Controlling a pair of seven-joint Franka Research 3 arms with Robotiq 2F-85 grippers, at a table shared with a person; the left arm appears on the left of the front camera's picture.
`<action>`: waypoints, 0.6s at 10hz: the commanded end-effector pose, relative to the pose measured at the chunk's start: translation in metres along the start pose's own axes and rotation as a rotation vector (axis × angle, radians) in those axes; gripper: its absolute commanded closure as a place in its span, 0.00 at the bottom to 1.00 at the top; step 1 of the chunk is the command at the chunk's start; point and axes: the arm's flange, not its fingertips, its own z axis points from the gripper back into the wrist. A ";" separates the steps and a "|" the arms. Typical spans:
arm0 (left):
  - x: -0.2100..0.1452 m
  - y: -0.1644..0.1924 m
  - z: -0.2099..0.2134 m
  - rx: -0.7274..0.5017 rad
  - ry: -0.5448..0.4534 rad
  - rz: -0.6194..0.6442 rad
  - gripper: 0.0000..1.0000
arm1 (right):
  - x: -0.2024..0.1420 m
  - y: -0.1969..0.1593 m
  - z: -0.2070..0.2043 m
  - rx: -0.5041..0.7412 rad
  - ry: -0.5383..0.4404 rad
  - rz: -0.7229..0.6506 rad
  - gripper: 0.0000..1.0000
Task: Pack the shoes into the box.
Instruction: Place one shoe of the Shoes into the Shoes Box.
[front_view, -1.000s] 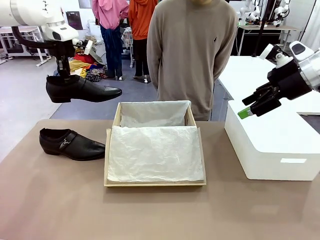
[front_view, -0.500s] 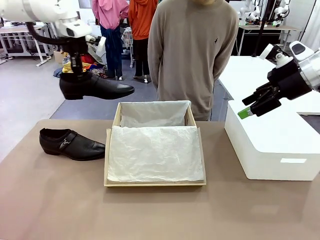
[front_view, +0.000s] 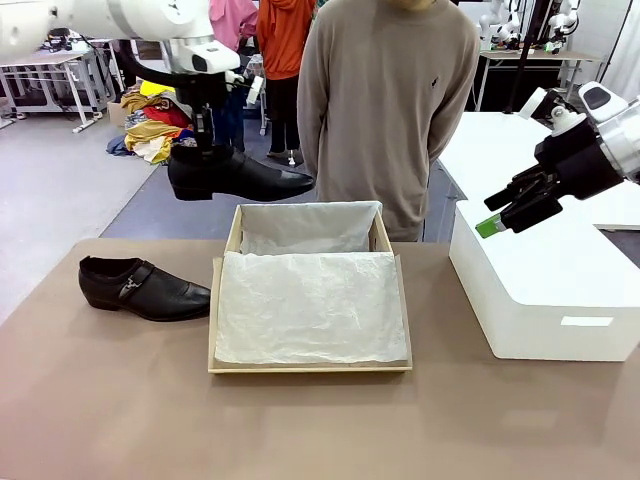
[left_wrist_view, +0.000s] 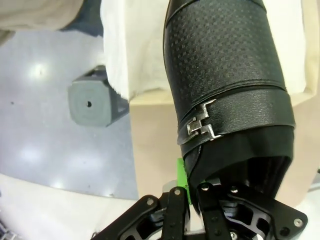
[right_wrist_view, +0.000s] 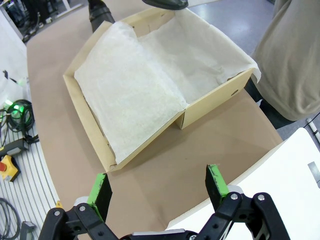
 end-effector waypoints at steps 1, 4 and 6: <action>0.028 0.006 0.008 0.002 0.004 -0.002 1.00 | 0.001 -0.004 -0.002 0.009 -0.030 0.027 0.00; 0.050 -0.003 -0.007 -0.005 0.011 -0.024 1.00 | 0.001 -0.004 -0.002 0.009 -0.030 0.027 0.00; 0.049 -0.010 -0.017 -0.015 -0.007 -0.044 1.00 | 0.001 -0.004 -0.002 0.009 -0.030 0.027 0.00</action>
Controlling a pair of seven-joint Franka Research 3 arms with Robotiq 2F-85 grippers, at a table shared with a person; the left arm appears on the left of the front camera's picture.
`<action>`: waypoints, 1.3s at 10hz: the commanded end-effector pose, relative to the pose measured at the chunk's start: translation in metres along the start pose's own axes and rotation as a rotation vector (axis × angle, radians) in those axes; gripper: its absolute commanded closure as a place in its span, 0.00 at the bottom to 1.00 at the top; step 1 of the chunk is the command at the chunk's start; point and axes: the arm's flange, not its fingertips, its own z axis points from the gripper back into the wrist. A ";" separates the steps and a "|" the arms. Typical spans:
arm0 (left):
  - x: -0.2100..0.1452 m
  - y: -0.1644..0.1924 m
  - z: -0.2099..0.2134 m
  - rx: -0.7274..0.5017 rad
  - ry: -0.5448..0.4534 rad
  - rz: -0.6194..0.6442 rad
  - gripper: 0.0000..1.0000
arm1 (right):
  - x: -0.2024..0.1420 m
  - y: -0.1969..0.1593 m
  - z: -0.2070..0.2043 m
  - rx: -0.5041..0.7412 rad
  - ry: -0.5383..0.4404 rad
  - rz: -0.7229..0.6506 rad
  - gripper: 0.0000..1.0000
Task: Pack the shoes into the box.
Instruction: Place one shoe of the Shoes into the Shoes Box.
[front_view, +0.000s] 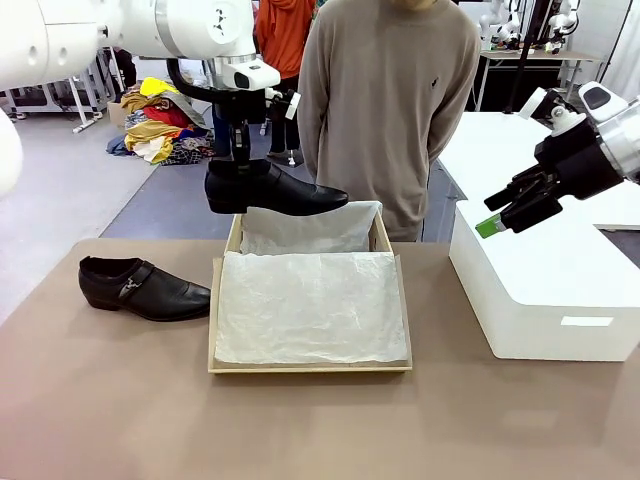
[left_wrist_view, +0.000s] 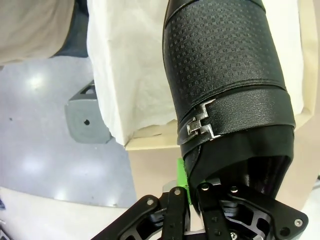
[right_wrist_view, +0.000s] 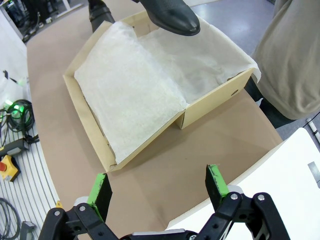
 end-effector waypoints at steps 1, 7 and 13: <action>-0.004 0.000 0.006 0.007 -0.003 0.003 1.00 | 0.001 -0.004 -0.002 0.009 -0.030 0.026 0.00; -0.001 0.001 -0.001 -0.002 0.001 0.002 1.00 | 0.001 -0.004 -0.002 0.009 -0.030 0.026 0.00; 0.044 -0.008 -0.033 0.031 -0.006 -0.014 1.00 | 0.001 -0.004 -0.002 0.009 -0.030 0.026 0.00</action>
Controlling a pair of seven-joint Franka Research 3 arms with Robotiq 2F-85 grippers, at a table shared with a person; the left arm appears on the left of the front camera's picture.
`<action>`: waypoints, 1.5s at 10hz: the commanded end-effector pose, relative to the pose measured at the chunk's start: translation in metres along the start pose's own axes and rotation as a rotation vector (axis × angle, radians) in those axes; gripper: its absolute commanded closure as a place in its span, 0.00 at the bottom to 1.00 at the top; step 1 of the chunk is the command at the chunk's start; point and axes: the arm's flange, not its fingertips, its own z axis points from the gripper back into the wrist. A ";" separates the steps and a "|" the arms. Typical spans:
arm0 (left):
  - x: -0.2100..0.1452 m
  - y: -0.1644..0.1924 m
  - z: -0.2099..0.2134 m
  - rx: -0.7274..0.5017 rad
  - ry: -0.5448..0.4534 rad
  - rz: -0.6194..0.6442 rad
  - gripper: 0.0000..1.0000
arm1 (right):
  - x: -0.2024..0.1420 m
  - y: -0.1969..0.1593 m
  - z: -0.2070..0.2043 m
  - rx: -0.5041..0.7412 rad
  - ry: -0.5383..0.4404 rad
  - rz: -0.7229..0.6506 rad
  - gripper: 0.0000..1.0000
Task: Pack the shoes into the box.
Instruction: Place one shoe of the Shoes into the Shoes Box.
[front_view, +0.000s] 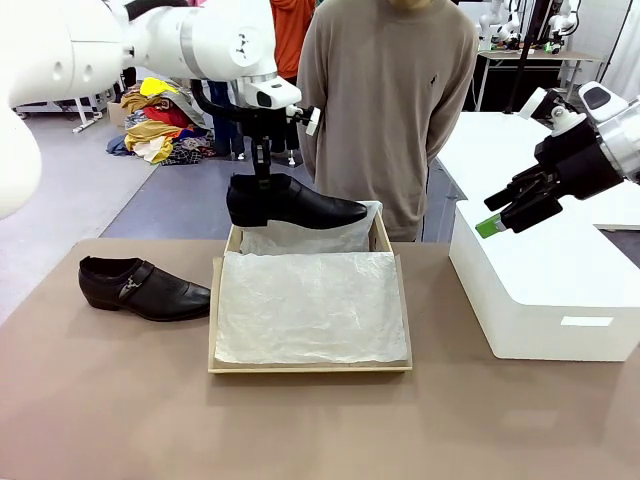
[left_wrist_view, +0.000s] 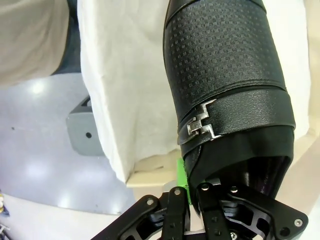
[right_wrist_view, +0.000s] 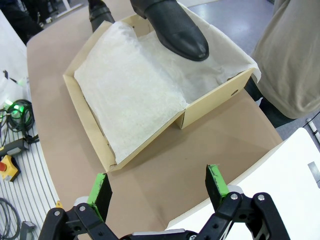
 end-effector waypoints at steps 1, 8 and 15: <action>0.007 -0.001 -0.006 0.034 0.019 0.009 1.00 | 0.001 -0.004 -0.002 0.009 -0.031 0.026 0.00; 0.015 0.012 -0.051 0.059 0.032 -0.042 1.00 | 0.001 -0.004 -0.002 0.009 -0.031 0.026 0.00; 0.012 0.018 -0.088 0.047 0.049 -0.051 1.00 | 0.001 -0.004 -0.002 0.009 -0.031 0.026 0.00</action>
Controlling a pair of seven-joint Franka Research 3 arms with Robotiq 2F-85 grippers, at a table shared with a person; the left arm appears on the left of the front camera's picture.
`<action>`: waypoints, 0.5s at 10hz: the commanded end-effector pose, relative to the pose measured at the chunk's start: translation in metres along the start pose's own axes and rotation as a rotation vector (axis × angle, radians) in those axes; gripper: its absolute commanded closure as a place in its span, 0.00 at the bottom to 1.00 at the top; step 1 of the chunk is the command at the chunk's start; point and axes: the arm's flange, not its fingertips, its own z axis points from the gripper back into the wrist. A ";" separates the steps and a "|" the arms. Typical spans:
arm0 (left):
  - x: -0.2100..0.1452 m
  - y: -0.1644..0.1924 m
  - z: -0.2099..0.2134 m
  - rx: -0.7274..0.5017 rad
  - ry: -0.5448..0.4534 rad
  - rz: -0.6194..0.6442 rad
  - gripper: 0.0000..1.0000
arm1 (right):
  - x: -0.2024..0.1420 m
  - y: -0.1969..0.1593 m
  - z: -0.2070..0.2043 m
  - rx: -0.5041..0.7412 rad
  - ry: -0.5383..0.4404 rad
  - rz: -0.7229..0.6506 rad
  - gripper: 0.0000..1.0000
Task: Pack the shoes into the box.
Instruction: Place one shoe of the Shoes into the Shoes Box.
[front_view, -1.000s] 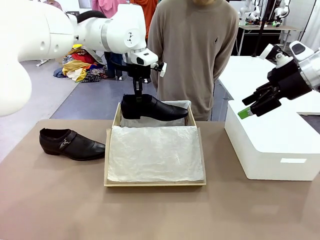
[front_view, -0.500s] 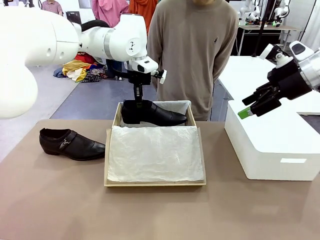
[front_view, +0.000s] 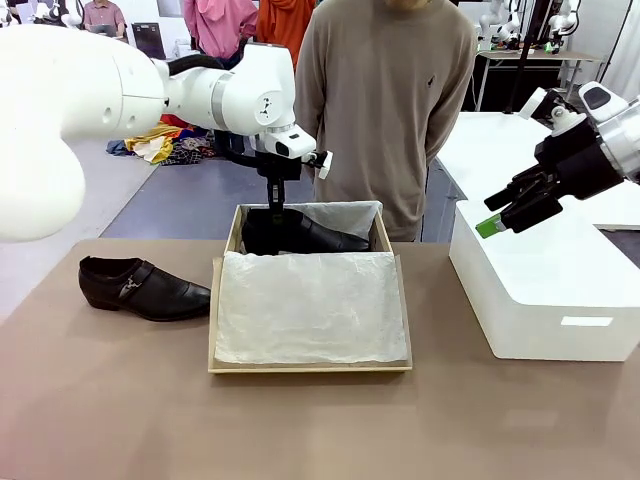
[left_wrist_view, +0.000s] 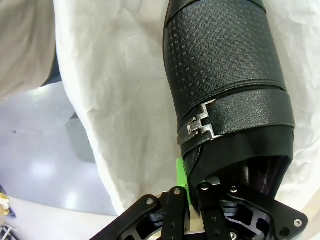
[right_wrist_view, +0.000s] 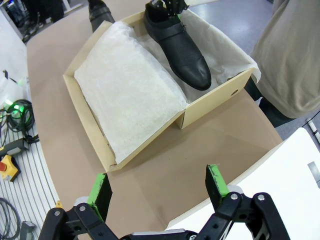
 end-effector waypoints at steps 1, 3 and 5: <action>-0.003 0.000 -0.007 0.021 0.014 -0.016 1.00 | 0.001 -0.004 -0.002 0.009 -0.031 0.026 0.00; -0.002 0.000 -0.018 0.011 0.020 -0.023 1.00 | 0.001 -0.004 -0.002 0.009 -0.031 0.026 0.00; -0.001 -0.001 -0.026 0.006 0.035 -0.015 1.00 | 0.001 -0.004 -0.002 0.009 -0.031 0.026 0.00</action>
